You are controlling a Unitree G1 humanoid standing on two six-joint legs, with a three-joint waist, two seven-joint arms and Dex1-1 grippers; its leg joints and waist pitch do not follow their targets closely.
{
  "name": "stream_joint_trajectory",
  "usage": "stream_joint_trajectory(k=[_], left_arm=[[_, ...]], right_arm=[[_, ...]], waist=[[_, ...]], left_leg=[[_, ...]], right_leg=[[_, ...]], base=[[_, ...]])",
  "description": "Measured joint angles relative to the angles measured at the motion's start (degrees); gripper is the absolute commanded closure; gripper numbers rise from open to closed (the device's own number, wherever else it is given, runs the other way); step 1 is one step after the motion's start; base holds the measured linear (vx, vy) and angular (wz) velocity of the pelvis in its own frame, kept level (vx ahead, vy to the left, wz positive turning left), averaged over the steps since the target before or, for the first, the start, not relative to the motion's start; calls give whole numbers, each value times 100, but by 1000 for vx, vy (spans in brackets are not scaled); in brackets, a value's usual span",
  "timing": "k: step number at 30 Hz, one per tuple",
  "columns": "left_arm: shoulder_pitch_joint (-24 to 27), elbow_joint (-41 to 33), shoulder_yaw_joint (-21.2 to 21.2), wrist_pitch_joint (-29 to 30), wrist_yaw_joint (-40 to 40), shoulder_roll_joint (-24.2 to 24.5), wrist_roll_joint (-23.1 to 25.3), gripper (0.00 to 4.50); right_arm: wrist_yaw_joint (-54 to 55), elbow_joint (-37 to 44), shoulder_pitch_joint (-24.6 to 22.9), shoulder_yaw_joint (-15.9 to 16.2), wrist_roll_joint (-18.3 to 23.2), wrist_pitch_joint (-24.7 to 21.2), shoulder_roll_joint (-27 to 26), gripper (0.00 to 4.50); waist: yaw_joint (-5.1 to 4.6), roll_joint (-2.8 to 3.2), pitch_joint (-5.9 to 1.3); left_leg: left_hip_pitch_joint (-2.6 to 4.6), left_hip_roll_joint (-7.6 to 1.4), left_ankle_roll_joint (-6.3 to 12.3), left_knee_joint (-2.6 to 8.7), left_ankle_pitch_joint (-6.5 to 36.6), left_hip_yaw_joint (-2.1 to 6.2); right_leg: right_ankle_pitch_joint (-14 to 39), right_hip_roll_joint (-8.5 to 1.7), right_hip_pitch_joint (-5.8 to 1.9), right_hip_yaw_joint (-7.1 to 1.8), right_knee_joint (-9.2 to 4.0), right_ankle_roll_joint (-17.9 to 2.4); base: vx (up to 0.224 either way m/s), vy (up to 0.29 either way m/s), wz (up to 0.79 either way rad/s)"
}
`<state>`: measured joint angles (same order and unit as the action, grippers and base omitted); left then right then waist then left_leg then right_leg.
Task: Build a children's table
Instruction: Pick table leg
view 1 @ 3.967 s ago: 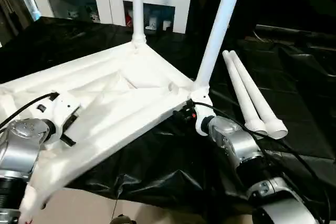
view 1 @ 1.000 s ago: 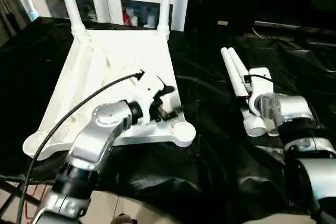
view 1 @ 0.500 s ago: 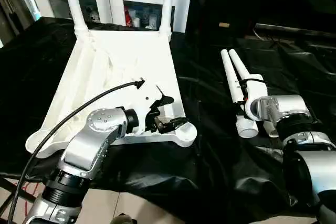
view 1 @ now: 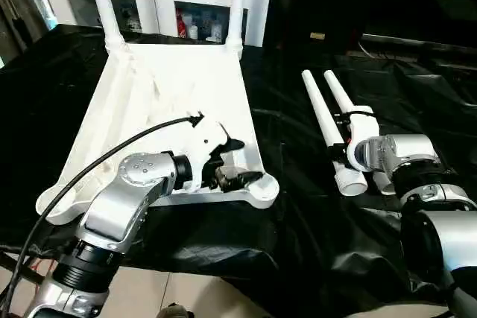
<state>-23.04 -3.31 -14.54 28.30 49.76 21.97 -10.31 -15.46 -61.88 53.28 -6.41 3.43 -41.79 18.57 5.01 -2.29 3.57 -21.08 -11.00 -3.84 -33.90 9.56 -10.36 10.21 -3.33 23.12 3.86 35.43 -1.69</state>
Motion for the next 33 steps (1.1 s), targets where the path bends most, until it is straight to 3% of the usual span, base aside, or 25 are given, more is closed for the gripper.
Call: stream_joint_trajectory(k=[7,11,15,18,24,27,33], left_arm=[[-186,215,-51,0,-84,-56,32,51],[-350,409,182,-61,-389,-263,34,51],[-664,640,638,-27,-855,-578,-143,51],[-1175,1176,1316,263,-1545,-1148,-525,51],[-1701,1513,1971,786,-1909,-1709,-1326,51],[-1897,1722,2155,988,-1947,-1885,-1556,51],[-2196,1839,2264,1239,-2000,-2043,-1816,51]], right_arm=[[85,-9,-5,-123,55,34,-15,264],[109,62,-63,-337,212,249,-96,264],[-11,415,-255,-712,644,520,-349,264],[-665,1554,-965,-933,1159,1262,-749,264],[-2022,3139,-1572,-842,1975,1371,-1075,264],[-2544,3956,-1996,-611,2345,1202,-1123,264],[-3026,4570,-2293,-300,2584,1024,-1232,264]], waist=[[2,2,-1],[-10,2,-1],[-11,16,5],[25,23,12],[71,31,13],[132,31,13],[149,30,13]], left_leg=[[1,0,-1,-4,-1,2],[2,0,-1,-9,-1,2],[2,-1,-2,-10,-1,2],[-13,-3,0,-15,-1,4],[-23,-2,12,-14,6,5],[-26,-3,14,-12,7,9],[-22,-1,13,-12,5,9]], right_leg=[[-1,0,0,0,6,-2],[-2,0,0,0,10,-3],[-3,0,4,0,20,-4],[-2,0,10,3,19,-3],[-3,-1,8,9,-7,-4],[-2,-1,6,12,-13,-4],[-3,-4,3,12,-13,-4]], base=[[0,0,0],[0,0,0],[0,0,0],[0,0,0],[0,0,0],[0,0,0],[0,0,0]])
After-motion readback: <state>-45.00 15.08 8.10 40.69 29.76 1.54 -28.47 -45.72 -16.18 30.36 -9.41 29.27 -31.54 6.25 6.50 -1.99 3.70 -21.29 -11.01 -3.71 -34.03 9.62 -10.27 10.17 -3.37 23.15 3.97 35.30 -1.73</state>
